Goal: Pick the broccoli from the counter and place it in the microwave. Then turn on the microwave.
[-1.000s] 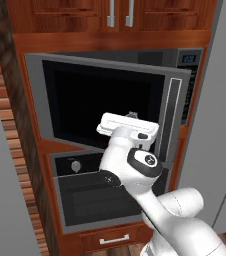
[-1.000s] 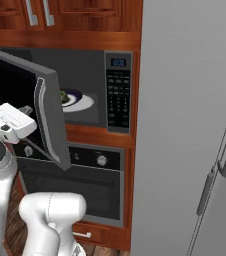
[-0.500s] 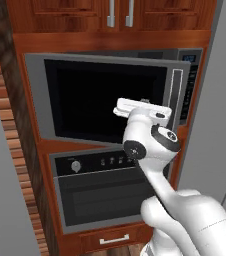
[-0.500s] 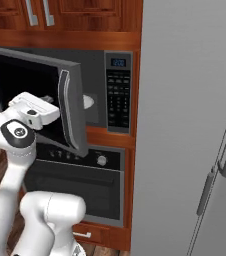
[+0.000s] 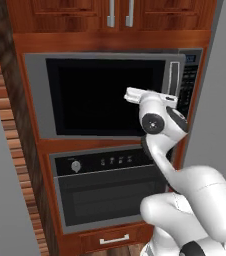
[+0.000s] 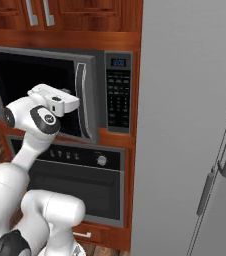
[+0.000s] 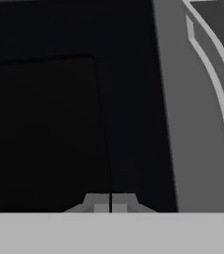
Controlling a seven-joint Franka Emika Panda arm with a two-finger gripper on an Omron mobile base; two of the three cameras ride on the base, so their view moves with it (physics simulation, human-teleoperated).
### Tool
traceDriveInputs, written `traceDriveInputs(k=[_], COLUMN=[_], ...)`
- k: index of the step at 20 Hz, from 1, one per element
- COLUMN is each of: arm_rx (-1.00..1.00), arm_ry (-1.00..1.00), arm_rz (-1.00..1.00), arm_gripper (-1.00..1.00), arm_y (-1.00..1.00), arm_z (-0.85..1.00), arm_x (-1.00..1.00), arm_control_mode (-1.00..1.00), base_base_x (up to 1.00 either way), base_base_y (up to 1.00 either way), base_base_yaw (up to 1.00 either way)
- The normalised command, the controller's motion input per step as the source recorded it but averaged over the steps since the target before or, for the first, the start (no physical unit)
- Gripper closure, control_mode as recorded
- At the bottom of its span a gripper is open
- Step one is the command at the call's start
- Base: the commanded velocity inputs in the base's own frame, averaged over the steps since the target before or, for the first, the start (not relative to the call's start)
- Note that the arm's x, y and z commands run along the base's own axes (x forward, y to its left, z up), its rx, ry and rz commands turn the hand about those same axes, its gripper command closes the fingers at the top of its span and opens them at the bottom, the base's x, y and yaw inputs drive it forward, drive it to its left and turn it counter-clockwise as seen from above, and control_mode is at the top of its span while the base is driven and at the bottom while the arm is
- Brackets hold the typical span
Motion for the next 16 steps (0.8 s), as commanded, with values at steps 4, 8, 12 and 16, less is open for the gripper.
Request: traceDriveInputs(k=[4,8,12,16], arm_rx=[0.05,0.04,0.02,0.01], arm_ry=[0.12,0.10,0.09,0.09], arm_rz=[0.06,0.06,0.07,0.07], arm_gripper=[1.00,1.00,1.00,1.00], arm_y=[-0.23,-0.21,-0.14,-0.13], arm_z=[0.19,0.17,0.12,0.09], arm_x=[0.49,0.46,0.37,0.33], arm_control_mode=[-1.00,-1.00,-1.00,-1.00], base_base_x=[0.00,0.00,0.00,0.00], base_base_y=[0.00,0.00,0.00,0.00], base_base_yaw=[0.00,0.00,0.00,0.00])
